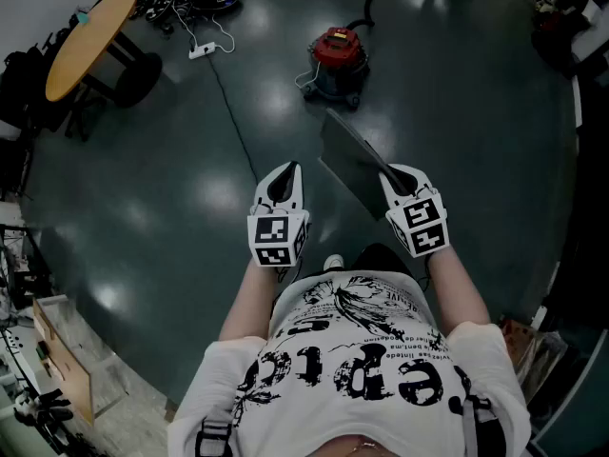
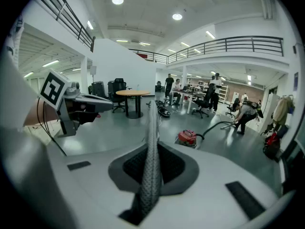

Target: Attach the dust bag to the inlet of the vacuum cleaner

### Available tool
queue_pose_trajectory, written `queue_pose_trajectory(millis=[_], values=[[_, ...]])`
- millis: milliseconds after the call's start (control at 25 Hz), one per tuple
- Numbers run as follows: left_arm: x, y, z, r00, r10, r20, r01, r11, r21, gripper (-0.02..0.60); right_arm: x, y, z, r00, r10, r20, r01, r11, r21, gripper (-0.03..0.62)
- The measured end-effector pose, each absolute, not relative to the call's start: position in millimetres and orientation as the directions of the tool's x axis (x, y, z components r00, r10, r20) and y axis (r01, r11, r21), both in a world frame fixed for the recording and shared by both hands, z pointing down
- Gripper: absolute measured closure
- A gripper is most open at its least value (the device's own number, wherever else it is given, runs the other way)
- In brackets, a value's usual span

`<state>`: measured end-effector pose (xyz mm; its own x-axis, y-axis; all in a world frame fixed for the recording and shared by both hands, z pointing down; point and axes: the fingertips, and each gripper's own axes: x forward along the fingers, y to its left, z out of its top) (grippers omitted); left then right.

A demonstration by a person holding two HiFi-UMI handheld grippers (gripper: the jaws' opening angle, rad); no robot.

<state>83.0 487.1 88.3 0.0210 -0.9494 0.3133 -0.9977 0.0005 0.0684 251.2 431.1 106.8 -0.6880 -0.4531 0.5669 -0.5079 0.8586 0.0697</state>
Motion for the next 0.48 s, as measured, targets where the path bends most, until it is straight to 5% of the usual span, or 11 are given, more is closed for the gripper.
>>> queue_pose_trajectory(millis=[480], values=[[36, 384, 117, -0.002, -0.945, 0.328, -0.998, 0.025, 0.065, 0.578, 204, 329, 141, -0.714, -0.407, 0.569, -0.48, 0.877, 0.026, 0.571]])
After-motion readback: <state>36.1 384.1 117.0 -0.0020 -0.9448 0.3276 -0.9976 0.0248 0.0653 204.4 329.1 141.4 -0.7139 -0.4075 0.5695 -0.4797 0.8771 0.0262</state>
